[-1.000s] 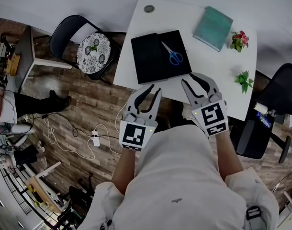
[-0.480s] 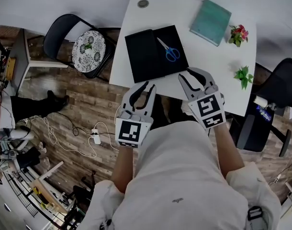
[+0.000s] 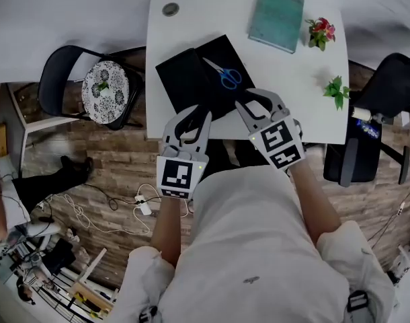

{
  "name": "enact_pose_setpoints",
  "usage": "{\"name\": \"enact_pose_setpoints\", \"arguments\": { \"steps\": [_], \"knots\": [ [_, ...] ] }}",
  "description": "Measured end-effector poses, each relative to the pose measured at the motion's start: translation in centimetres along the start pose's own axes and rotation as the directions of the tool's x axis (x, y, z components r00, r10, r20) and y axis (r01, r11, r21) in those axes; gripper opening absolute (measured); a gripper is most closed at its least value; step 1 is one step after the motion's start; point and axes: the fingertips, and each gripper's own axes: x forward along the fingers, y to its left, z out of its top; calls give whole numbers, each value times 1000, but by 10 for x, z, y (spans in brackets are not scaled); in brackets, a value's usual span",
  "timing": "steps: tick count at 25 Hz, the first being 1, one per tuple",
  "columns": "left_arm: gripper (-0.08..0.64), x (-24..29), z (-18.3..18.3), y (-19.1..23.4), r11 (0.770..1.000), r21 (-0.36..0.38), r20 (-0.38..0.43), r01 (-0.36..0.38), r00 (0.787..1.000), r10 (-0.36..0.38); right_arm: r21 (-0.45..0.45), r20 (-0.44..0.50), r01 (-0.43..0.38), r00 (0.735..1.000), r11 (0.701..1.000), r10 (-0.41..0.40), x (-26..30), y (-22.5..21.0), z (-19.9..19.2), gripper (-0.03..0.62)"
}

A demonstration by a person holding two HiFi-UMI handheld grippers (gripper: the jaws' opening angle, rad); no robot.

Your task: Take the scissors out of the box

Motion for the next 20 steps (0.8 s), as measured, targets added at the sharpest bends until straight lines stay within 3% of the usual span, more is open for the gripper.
{"name": "enact_pose_setpoints", "arguments": {
  "steps": [8, 20],
  "knots": [
    [81, 28, -2, 27, 985, 53, -39, 165, 986, -163, 70, -119, 92, 989, 993, -84, 41, -12, -10, 115],
    [80, 59, -18, 42, 930, 116, -94, 349, 936, -339, 115, -299, 211, 939, 971, -169, 91, -24, -41, 117]
  ]
}}
